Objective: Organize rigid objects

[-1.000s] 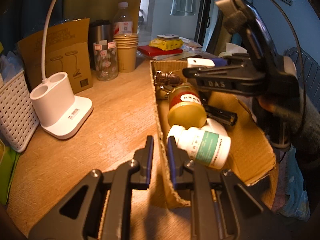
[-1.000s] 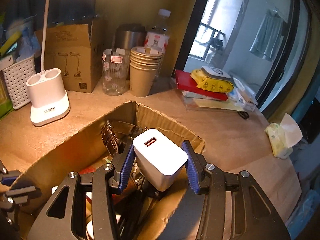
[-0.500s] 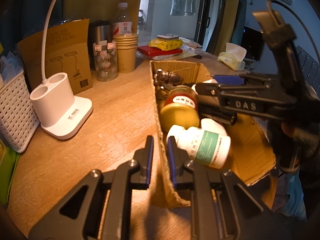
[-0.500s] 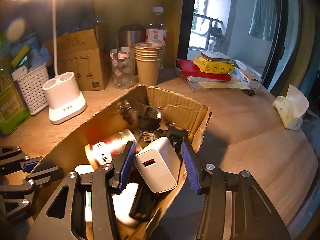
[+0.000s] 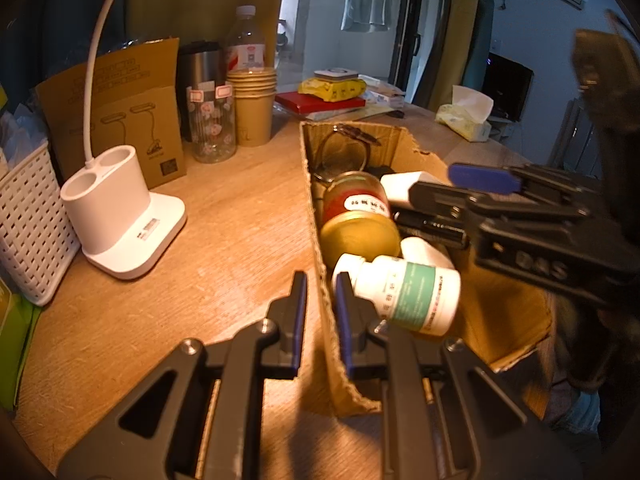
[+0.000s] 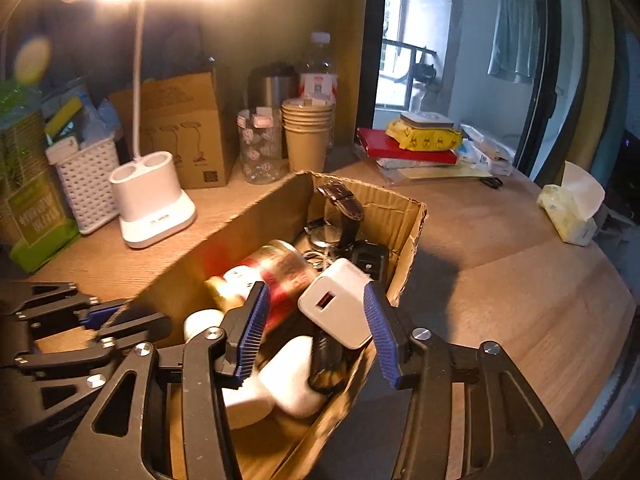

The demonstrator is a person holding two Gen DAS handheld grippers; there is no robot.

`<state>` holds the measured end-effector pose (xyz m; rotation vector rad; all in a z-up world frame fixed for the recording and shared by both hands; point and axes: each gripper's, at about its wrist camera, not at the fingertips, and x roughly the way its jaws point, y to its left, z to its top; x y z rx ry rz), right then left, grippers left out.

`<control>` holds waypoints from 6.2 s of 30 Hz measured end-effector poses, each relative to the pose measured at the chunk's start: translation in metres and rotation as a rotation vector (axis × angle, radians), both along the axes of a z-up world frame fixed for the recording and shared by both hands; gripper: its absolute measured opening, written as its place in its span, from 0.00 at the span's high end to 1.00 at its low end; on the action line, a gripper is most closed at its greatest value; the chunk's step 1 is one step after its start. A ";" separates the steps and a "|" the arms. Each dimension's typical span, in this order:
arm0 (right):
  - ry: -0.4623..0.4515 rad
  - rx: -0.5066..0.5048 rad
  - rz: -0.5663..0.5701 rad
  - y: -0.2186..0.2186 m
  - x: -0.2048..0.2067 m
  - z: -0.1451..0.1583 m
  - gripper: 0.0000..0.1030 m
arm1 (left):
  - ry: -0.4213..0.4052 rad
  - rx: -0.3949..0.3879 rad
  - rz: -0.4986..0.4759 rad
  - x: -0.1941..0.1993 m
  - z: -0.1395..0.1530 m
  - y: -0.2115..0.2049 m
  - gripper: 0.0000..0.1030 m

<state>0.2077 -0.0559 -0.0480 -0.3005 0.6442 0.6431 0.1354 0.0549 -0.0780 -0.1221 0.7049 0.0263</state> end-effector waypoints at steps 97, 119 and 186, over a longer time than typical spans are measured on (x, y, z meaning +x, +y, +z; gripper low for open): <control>-0.172 0.139 -0.509 -0.116 -0.132 0.046 0.40 | -0.238 -0.024 -0.078 -0.055 0.084 -0.030 0.11; -0.325 0.204 -0.557 -0.129 -0.203 0.100 0.40 | -0.382 0.030 -0.167 -0.120 0.130 -0.061 0.07; -0.292 0.187 -0.565 -0.132 -0.196 0.085 0.40 | -0.367 -0.006 -0.157 -0.119 0.123 -0.062 0.07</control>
